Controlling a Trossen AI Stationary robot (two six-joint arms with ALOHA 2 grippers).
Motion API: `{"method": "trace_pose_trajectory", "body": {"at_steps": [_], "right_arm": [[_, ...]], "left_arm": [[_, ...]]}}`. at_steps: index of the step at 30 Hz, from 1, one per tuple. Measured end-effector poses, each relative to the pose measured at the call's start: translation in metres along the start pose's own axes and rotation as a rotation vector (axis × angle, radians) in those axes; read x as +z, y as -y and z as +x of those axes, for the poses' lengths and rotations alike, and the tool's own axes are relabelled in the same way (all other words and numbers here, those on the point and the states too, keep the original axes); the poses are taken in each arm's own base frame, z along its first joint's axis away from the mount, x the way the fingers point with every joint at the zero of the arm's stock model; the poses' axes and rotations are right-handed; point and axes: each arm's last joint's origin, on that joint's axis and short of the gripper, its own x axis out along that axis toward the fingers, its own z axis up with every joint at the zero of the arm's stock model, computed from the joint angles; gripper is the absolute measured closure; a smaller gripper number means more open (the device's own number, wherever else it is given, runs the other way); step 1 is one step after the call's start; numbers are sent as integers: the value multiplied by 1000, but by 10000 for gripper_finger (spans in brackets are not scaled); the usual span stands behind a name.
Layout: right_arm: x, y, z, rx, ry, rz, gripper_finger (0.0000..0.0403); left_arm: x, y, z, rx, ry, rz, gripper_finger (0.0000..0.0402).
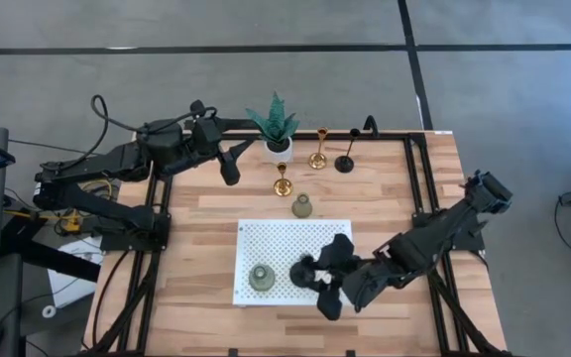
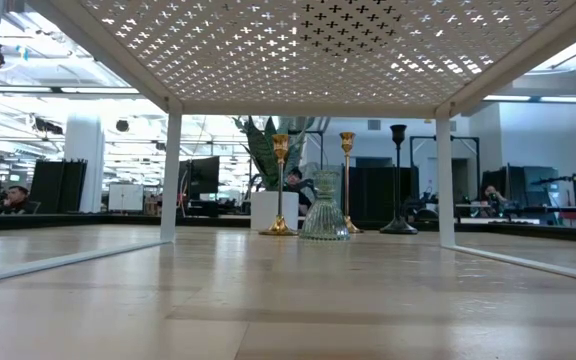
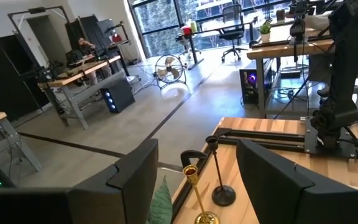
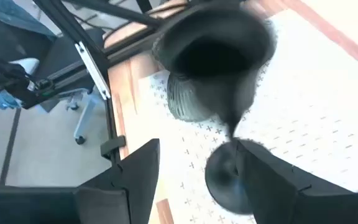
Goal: Pick & Place candle stick holders
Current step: Put the bottom black candle holder on the shelf, then align the black candle holder with the other black candle holder on the shelf
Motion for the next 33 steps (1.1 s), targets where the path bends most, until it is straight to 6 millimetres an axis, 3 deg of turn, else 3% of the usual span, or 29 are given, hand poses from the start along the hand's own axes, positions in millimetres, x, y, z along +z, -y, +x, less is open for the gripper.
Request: {"method": "trace_pose_trajectory", "body": {"at_steps": [8,21,33], "right_arm": [[8,5,-7,3,16,-27,219],[-15,24,-11,-113,-303,86,244],[-13,41,-26,-213,-366,86,305]], "left_arm": [[0,0,0,0,0,0,183],[0,0,0,0,-1,0,183],[-1,0,0,-3,-11,5,183]]}}
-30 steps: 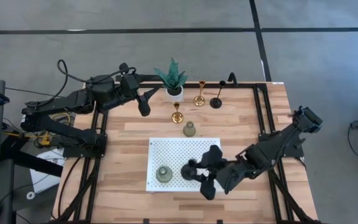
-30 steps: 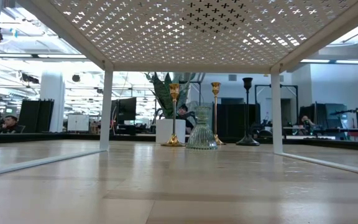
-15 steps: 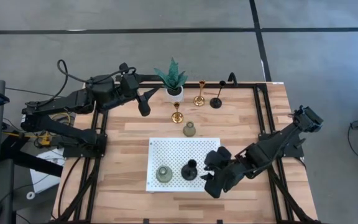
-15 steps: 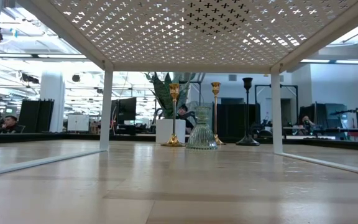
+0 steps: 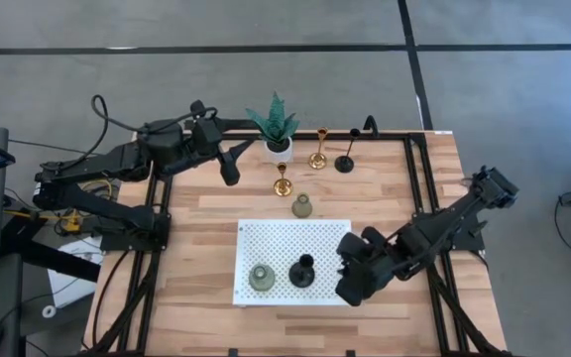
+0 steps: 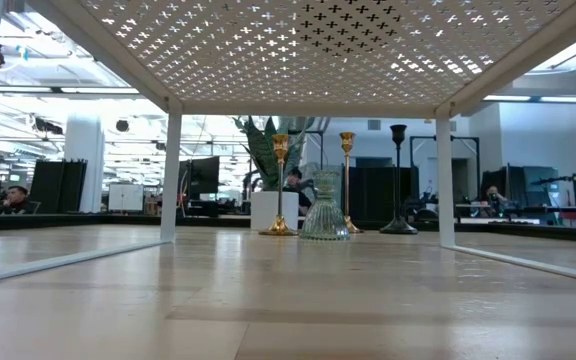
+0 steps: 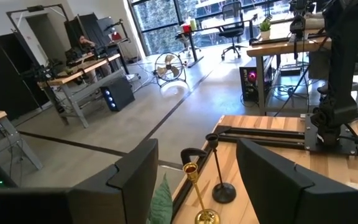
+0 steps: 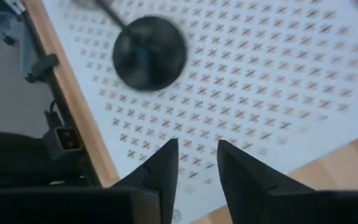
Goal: Pick & Place candle stick holders
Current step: Align the black candle holder with the other black candle holder on the shelf
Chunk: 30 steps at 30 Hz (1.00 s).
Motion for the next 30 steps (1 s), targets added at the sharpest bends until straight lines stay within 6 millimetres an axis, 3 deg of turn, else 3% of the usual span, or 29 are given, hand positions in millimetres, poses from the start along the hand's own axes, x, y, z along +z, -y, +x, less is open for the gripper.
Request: {"method": "trace_pose_trajectory", "body": {"at_steps": [14,30], "right_arm": [[8,56,-54,-311,310,-106,364],[33,120,-94,-434,318,-252,400]], "left_arm": [[-5,1,0,-8,-51,26,183],[-5,1,0,-7,-51,-8,183]]}}
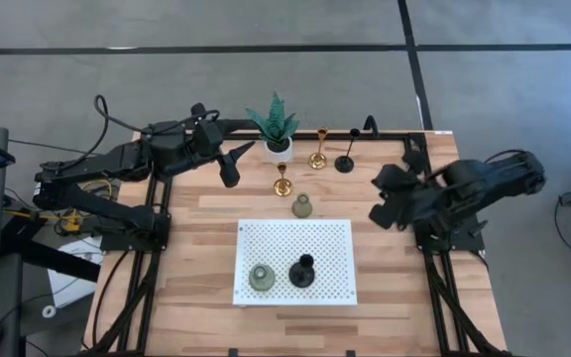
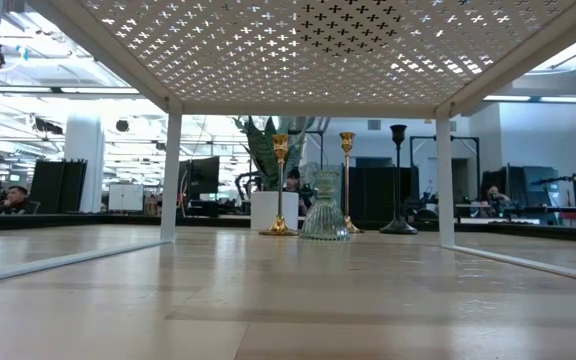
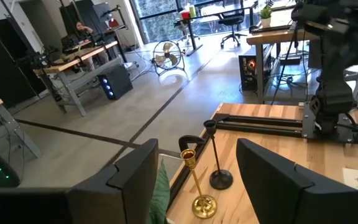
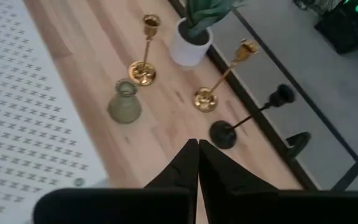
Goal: Pick & Place candle stick holders
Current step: Align the black candle holder with the other black candle holder on the shelf
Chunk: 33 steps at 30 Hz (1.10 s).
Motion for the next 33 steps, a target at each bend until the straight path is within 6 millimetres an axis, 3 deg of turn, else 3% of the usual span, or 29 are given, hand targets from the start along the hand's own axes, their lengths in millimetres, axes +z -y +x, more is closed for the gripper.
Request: {"method": "trace_pose_trajectory", "body": {"at_steps": [7,11,16,22,28,33], "right_arm": [[-6,31,-17,103,19,-11,402],[-8,31,-16,268,75,-28,402],[-26,18,15,349,135,-58,403],[-61,30,45,277,89,-5,403],[-75,40,65,368,239,73,403],[-84,44,93,403,246,137,403]], "left_arm": [[0,0,0,0,0,-21,183],[0,0,0,0,0,-46,183],[0,0,0,0,1,-46,183],[0,0,0,0,1,-46,183],[0,1,1,0,-2,-45,183],[-1,1,2,-1,-5,-42,183]]}}
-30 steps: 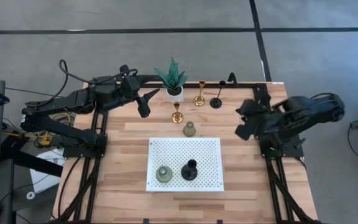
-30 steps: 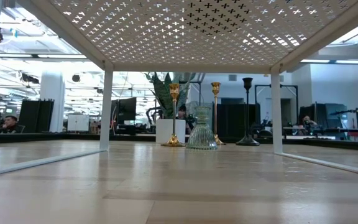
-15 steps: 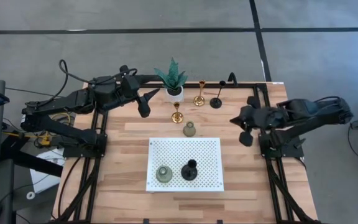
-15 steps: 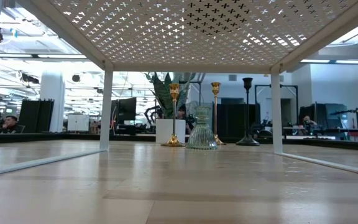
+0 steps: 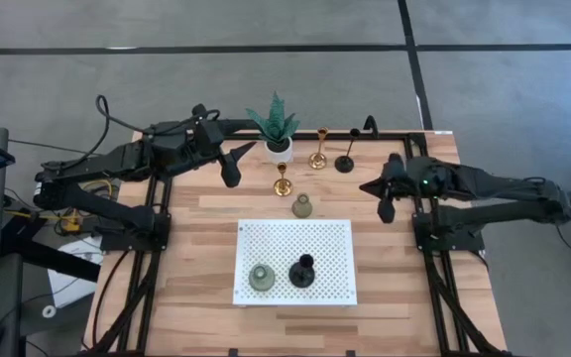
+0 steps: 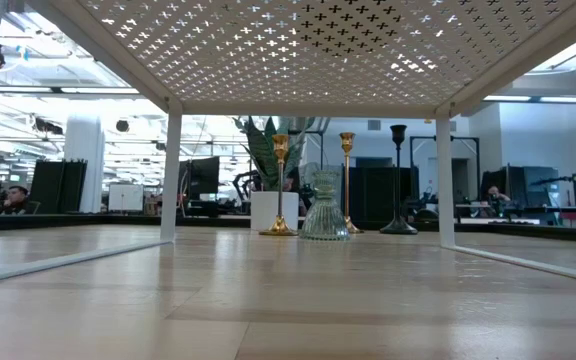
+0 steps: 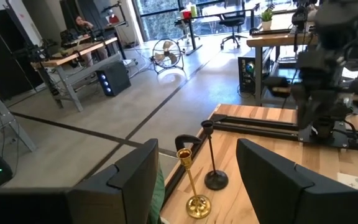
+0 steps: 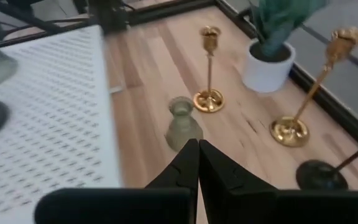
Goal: Pick & Place candle stick holders
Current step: Align the black candle holder with the other black candle holder on the shelf
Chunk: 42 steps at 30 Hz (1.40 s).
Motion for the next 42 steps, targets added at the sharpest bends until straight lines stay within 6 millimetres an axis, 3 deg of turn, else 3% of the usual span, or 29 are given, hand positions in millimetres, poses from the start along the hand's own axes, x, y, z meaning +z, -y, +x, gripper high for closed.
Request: {"method": "trace_pose_trajectory", "body": {"at_steps": [10,23,29,38,42], "right_arm": [[-2,37,46,-81,-3,60,403],[-8,85,83,-144,-70,177,403],[-17,101,90,-199,-131,244,403],[-21,108,89,-228,-157,275,402],[-20,112,88,-269,-142,233,377]], "left_arm": [[-1,-2,3,17,-9,6,183],[-2,-5,4,35,-12,6,183],[-2,-5,4,35,-12,6,183],[-2,-5,4,35,-12,6,183],[-2,-5,4,35,-12,6,183]]}}
